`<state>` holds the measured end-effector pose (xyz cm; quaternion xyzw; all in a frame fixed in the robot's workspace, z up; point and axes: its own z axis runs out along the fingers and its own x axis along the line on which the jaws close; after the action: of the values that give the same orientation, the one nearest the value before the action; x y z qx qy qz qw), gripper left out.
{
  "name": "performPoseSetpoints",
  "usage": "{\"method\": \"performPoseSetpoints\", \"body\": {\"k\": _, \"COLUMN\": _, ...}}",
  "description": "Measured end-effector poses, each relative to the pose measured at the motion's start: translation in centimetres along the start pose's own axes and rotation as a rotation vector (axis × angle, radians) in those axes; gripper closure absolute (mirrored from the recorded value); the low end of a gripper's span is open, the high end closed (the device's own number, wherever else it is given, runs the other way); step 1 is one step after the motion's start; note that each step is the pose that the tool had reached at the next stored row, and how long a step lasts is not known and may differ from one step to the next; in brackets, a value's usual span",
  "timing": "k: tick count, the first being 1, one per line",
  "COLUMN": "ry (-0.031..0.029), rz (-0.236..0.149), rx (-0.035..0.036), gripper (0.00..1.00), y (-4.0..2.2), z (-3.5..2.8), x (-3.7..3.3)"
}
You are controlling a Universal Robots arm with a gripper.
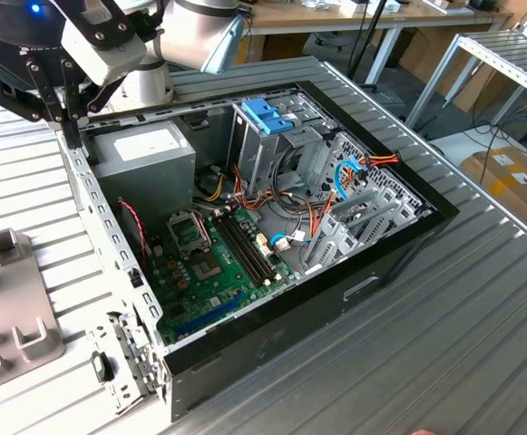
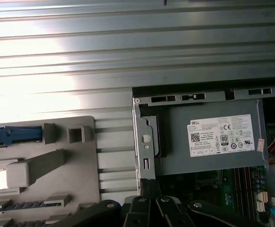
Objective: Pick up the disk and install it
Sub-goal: 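Reach for the disk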
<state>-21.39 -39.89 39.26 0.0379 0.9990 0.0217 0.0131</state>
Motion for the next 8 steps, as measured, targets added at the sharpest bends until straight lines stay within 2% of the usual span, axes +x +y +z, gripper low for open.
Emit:
{"method": "performPoseSetpoints", "body": {"k": 7, "ry": 0.0, "rz": 0.0, "rx": 0.0, "gripper": 0.89, "y": -0.07, "z": -0.02, "x": 0.99}}
{"method": "performPoseSetpoints", "body": {"k": 8, "ry": 0.0, "rz": 0.0, "rx": 0.0, "gripper": 0.89, "y": -0.1, "z": -0.02, "x": 1.32}}
